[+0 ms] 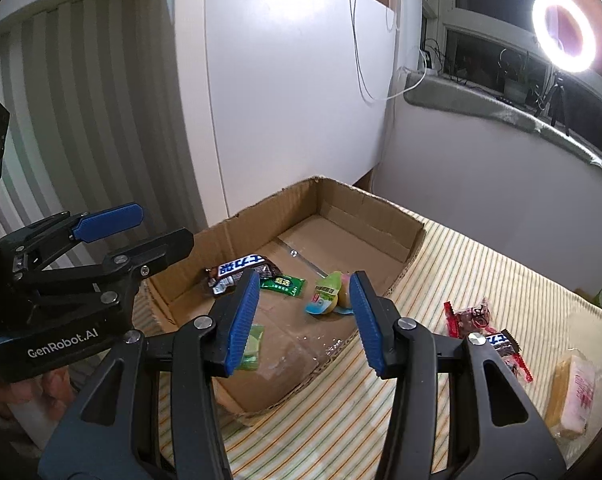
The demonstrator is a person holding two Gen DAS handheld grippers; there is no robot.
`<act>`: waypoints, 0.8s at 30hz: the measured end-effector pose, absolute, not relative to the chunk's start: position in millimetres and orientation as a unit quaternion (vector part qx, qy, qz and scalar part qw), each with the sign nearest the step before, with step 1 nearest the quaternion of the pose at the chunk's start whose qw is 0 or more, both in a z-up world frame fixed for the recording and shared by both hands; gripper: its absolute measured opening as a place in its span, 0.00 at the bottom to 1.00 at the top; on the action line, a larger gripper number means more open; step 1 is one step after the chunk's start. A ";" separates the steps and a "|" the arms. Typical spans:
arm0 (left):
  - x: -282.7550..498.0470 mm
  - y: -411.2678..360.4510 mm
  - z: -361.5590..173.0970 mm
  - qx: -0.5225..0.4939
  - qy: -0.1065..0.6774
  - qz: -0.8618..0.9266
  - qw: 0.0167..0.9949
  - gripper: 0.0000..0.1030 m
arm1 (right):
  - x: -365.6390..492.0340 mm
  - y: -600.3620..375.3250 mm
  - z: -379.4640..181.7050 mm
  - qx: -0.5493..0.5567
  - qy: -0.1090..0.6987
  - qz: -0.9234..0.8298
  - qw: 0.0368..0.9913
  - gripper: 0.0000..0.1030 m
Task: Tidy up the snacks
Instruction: 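Carry the green packet and egg over the box and open both tools, then move both open tools back over the remaining snacks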
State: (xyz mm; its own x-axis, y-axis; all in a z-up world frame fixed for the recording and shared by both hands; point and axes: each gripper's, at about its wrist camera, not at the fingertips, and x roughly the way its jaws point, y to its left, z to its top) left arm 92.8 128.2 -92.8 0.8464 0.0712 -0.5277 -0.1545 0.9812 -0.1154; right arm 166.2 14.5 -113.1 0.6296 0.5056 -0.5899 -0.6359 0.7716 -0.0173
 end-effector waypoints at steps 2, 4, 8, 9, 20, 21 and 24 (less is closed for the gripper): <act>89.2 128.6 -90.3 -0.076 0.268 0.059 0.959 0.61 | 161.0 13.1 -110.3 -0.111 0.286 0.318 0.897 0.48; 87.3 127.9 -88.5 -0.075 0.265 0.060 0.960 0.61 | 157.4 11.6 -109.6 -0.109 0.285 0.318 0.898 0.48; 85.6 120.5 -88.0 -0.068 0.265 0.058 0.960 0.62 | 152.7 0.0 -112.4 -0.099 0.288 0.310 0.900 0.48; 85.9 118.4 -89.1 -0.066 0.266 0.056 0.960 0.62 | 151.4 -3.9 -113.4 -0.096 0.289 0.308 0.901 0.48; 93.5 53.0 -92.9 -0.024 0.282 0.018 0.959 0.70 | 142.1 -96.5 -123.6 -0.045 0.299 0.250 0.920 0.48; 93.9 44.8 -92.2 -0.018 0.282 0.012 0.959 0.70 | 142.3 -104.0 -123.5 -0.042 0.299 0.245 0.921 0.48; 94.2 21.2 -90.1 -0.004 0.281 -0.003 0.960 0.70 | 139.5 -130.8 -121.8 -0.032 0.296 0.229 0.927 0.48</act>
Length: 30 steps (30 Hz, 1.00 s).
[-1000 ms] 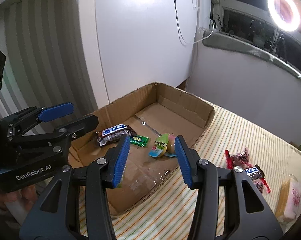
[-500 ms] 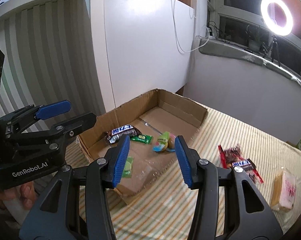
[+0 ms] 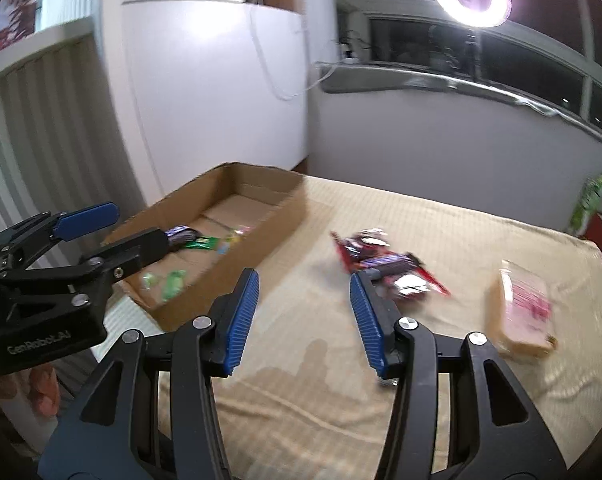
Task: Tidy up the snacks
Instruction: 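Move both open tools back over the remaining snacks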
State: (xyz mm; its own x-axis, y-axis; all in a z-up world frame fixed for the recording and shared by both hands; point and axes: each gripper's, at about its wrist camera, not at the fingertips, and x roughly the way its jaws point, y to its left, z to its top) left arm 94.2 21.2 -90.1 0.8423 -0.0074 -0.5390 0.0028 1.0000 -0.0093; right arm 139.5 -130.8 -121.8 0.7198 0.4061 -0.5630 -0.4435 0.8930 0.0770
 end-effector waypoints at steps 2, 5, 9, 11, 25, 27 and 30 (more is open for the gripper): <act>94.8 6.2 -88.4 0.005 0.280 -0.013 0.960 0.70 | 138.3 -146.6 -120.9 -0.024 0.293 0.219 0.930 0.48; 93.2 -8.1 -88.3 0.015 0.280 -0.021 0.960 0.70 | 133.8 -163.4 -122.4 -0.016 0.292 0.209 0.933 0.49; 92.8 -22.0 -88.9 0.024 0.283 -0.028 0.958 0.70 | 130.1 -183.8 -130.5 -0.005 0.298 0.194 0.935 0.49; 92.9 -27.4 -91.1 0.027 0.286 -0.031 0.957 0.70 | 127.5 -191.7 -134.3 -0.001 0.301 0.189 0.935 0.49; 105.1 -69.3 -116.9 0.039 0.325 -0.071 0.942 0.70 | 133.1 -234.8 -158.8 0.019 0.322 0.157 0.933 0.49; 109.2 -75.7 -123.6 0.036 0.334 -0.078 0.939 0.70 | 141.3 -239.4 -161.4 0.013 0.326 0.156 0.932 0.49; 120.6 -85.0 -138.5 0.023 0.352 -0.094 0.931 0.70 | 159.6 -245.1 -164.7 0.001 0.336 0.157 0.929 0.49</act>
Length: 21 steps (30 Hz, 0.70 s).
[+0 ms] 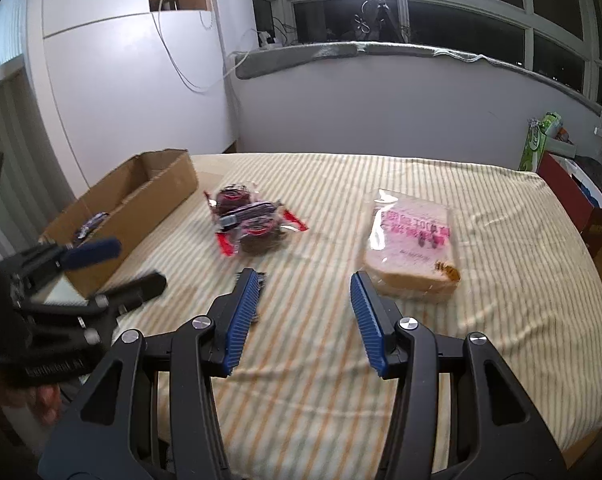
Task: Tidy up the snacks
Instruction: 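Move both open tools back over the remaining snacks, then grasp the black candy packet with the left tool while the right tool grasps a red-wrapped cake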
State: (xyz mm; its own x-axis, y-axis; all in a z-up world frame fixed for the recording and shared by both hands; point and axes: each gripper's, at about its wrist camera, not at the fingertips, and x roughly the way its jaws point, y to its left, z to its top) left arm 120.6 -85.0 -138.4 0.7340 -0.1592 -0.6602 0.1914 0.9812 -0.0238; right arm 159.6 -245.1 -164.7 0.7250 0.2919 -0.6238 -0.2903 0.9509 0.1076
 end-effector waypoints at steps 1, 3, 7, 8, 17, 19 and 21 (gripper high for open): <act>125.9 -89.0 -144.1 0.017 0.362 -0.100 0.927 0.70 | 165.3 -245.3 -165.1 -0.004 0.339 0.159 0.927 0.57; 133.8 -95.6 -152.3 0.007 0.373 -0.112 0.921 0.70 | 179.7 -247.3 -164.8 -0.010 0.338 0.168 0.926 0.70; 147.3 -108.8 -167.1 -0.007 0.388 -0.127 0.913 0.70 | 208.3 -246.0 -165.1 -0.020 0.354 0.195 0.914 0.72; 150.4 -110.8 -169.9 -0.007 0.391 -0.127 0.912 0.70 | 215.3 -244.2 -164.4 -0.024 0.355 0.201 0.913 0.72; 165.7 -119.4 -189.3 -0.021 0.416 -0.127 0.900 0.70 | 263.5 -204.4 -173.0 -0.058 0.387 0.270 0.880 0.71; 165.8 -122.7 -190.9 -0.017 0.412 -0.125 0.902 0.70 | 269.6 -196.2 -179.0 -0.061 0.398 0.286 0.869 0.72; 166.1 -125.0 -192.3 -0.008 0.411 -0.122 0.903 0.70 | 275.9 -187.4 -186.4 -0.068 0.408 0.294 0.862 0.72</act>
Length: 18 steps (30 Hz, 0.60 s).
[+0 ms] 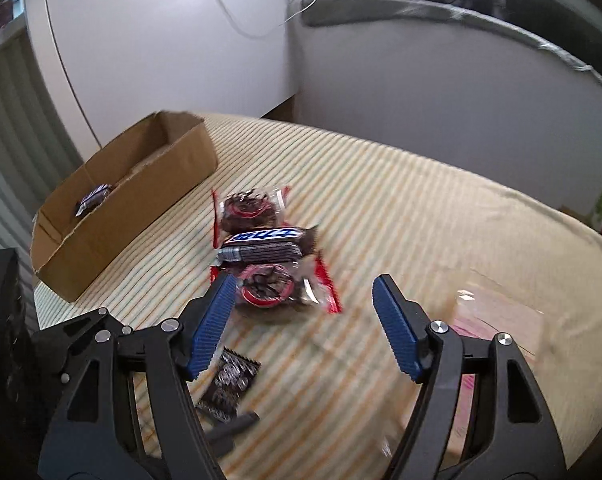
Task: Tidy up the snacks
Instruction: 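Grasp the black candy packet with the left tool while the right tool grasps a red-wrapped cake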
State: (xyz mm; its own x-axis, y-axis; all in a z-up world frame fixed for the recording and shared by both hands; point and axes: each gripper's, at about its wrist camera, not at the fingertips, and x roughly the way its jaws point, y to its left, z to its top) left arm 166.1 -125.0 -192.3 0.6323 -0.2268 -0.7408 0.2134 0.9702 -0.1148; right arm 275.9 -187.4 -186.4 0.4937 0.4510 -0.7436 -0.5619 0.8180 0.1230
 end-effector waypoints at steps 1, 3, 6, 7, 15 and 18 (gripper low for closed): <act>165.5 -125.8 -192.6 -0.007 0.410 -0.120 0.904 0.70 | 277.7 -184.5 -189.0 -0.071 0.412 0.297 0.859 0.72; 164.7 -128.3 -194.1 -0.003 0.408 -0.118 0.905 0.70 | 281.4 -179.8 -195.7 -0.074 0.421 0.303 0.852 0.72; 161.4 -131.6 -196.5 0.003 0.402 -0.115 0.909 0.67 | 287.6 -173.3 -207.8 -0.070 0.436 0.317 0.839 0.72; 160.0 -132.4 -197.2 0.008 0.398 -0.110 0.911 0.61 | 288.8 -171.1 -210.9 -0.069 0.439 0.321 0.836 0.72; 153.8 -131.9 -199.7 0.012 0.387 -0.106 0.916 0.28 | 285.3 -164.0 -214.5 -0.066 0.445 0.334 0.828 0.57; 152.4 -130.1 -199.6 0.012 0.387 -0.111 0.915 0.21 | 283.0 -168.4 -213.5 -0.059 0.442 0.329 0.832 0.54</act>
